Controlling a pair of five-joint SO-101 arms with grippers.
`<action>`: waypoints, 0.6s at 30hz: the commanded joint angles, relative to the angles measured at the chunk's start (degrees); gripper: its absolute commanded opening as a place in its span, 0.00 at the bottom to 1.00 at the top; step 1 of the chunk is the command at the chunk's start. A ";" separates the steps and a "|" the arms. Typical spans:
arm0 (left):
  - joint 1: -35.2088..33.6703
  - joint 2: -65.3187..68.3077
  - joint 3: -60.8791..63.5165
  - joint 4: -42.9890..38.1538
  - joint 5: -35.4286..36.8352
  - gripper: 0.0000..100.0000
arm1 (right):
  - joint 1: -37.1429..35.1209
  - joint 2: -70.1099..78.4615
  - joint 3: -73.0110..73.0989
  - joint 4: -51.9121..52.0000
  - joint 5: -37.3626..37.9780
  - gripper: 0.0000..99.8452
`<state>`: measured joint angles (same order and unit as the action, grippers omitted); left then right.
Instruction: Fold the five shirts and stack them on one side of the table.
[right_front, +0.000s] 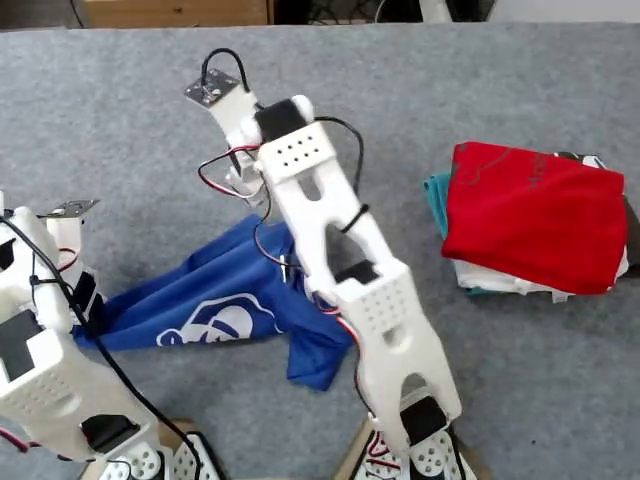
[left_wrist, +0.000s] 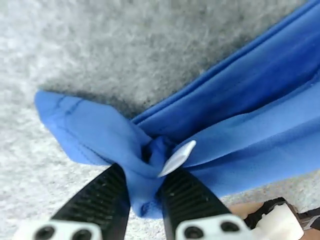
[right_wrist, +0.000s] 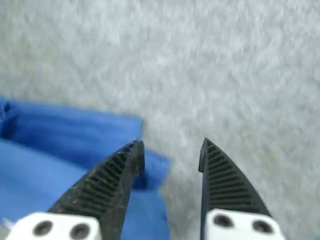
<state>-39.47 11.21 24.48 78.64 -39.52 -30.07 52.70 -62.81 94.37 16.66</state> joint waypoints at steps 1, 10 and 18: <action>-0.84 -1.58 -0.22 -2.37 2.29 0.03 | -2.02 5.41 -9.36 2.73 -1.85 0.21; -0.84 -1.58 -0.31 -2.81 2.29 0.03 | -4.92 9.63 -13.05 6.95 -3.52 0.28; -0.84 -1.58 -0.31 -2.81 2.29 0.03 | -4.92 8.66 -6.46 6.24 -3.52 0.28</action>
<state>-39.47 11.12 24.48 77.93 -38.02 -34.20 63.78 -69.85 100.70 13.85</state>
